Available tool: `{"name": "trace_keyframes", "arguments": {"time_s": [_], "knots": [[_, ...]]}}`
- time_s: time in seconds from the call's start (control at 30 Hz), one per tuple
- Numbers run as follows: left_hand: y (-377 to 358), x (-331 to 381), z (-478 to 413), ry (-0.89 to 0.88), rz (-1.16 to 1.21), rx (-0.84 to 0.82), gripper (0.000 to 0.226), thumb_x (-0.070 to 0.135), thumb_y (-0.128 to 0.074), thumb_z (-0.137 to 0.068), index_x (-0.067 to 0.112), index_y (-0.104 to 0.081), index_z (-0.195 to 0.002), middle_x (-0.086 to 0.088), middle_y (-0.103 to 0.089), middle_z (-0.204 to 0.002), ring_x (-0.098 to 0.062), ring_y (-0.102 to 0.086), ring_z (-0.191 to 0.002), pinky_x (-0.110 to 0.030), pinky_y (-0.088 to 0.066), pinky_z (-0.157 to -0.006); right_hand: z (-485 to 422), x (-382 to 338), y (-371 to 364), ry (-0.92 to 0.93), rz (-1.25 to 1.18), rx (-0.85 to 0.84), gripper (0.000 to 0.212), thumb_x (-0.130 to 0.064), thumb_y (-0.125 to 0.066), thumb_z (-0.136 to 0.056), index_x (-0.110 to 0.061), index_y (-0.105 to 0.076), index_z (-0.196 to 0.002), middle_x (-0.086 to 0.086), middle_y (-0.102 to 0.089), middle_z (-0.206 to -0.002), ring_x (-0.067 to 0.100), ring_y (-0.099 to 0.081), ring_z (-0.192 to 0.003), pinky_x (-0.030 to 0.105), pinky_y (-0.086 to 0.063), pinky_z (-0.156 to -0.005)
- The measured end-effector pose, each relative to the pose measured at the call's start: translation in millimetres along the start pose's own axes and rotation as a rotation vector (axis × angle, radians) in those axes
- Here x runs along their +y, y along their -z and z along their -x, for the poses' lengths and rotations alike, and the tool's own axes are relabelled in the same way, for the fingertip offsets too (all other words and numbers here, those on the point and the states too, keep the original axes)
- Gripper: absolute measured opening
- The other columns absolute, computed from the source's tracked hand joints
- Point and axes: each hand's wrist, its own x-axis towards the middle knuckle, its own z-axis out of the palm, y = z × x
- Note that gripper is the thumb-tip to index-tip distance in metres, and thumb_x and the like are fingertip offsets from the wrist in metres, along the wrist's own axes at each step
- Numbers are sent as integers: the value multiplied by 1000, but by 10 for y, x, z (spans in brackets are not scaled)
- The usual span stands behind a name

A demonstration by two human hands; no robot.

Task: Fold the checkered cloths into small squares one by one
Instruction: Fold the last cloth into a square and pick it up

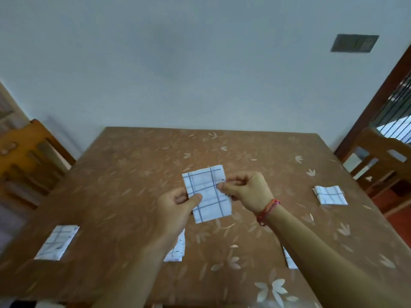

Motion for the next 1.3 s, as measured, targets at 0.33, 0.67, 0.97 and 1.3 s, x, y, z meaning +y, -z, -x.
{"name": "trace_keyframes", "arguments": {"time_s": [0.33, 0.67, 0.97, 1.3], "knots": [[785, 31, 462, 11, -84, 344, 10, 19, -78, -82, 21, -74, -91, 6, -76, -82, -6, -72, -71, -18, -54, -54, 18, -225, -820, 85, 14, -280, 3, -5, -76, -79, -6, -76, -82, 18, -73, -75, 23, -69, -66, 42, -59, -63], [1972, 112, 1391, 14, 33, 757, 15, 6, -77, -80, 6, -75, -95, -4, -77, -87, -22, -74, -81, -36, -61, -68, 449, -550, -2336, 192, 1, -709, 11, -15, -75, -83, -5, -77, -82, 10, -75, -79, 28, -73, -75, 46, -60, -66], [2679, -59, 2103, -8, 90, 928, 18, 3, -70, -86, 10, -73, -102, 1, -77, -96, -15, -73, -87, -27, -60, -73, 976, -566, -3322, 306, 59, -891, 5, -23, -76, -82, -22, -77, -78, -2, -75, -77, 16, -71, -76, 40, -59, -73], [3834, -307, 2591, 48, 153, 996, 17, 6, -71, -86, 8, -74, -102, -2, -77, -96, -19, -73, -90, -45, -58, -86, 1596, -682, -4487, 118, 24, -1031, 9, -10, -72, -84, -17, -74, -79, -1, -76, -80, 15, -73, -78, 34, -60, -66]]}}
